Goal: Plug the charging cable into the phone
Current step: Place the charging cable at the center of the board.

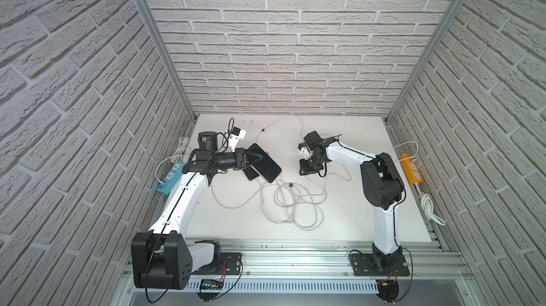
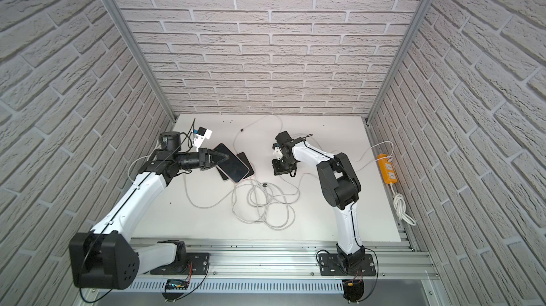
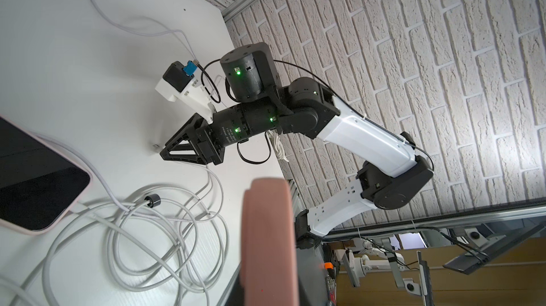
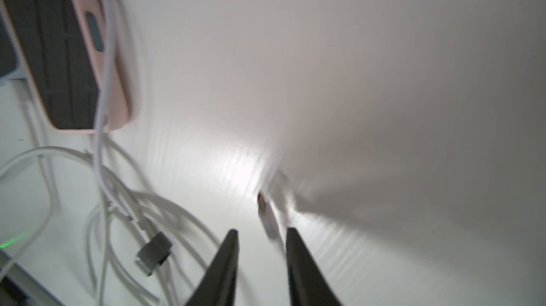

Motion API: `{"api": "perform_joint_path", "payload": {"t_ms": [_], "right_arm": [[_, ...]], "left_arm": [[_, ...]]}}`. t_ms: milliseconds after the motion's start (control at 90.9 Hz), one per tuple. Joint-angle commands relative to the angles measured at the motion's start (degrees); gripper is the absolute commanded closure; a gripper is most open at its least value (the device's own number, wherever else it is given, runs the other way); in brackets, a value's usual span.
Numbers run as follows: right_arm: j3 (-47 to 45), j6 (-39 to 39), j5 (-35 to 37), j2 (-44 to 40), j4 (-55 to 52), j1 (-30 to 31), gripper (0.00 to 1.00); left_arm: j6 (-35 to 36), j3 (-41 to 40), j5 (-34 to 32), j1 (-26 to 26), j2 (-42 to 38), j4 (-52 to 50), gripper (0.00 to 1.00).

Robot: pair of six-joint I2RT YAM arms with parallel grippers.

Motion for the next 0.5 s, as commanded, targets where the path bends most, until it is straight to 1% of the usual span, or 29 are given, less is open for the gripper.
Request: {"api": "perform_joint_path", "payload": {"t_ms": [0,99,187,253,407,484], "right_arm": [[5.0,1.2,12.9,-1.1,-2.8,0.2,0.49],[4.9,0.7,18.0,-3.9,-3.6,0.6,0.43],[3.9,-0.8,18.3,-5.8,-4.1,1.9,0.43],[3.6,-2.1,19.1,-5.5,-5.0,3.4,0.44],[5.4,-5.0,18.9,-1.4,-4.8,3.6,0.59],[8.7,-5.9,18.2,1.6,-5.4,3.1,0.62]], "left_arm": [[-0.1,-0.4,0.9,0.3,-0.6,4.0,1.00],[0.0,-0.6,0.6,0.3,-0.9,3.6,1.00],[0.1,-0.8,0.2,0.4,-1.3,3.7,1.00],[0.1,-1.2,-0.2,0.4,-1.3,3.9,1.00],[0.1,-1.8,-0.6,0.5,-0.9,4.0,1.00],[0.1,-2.0,-0.7,0.5,-1.1,3.8,1.00]]}}
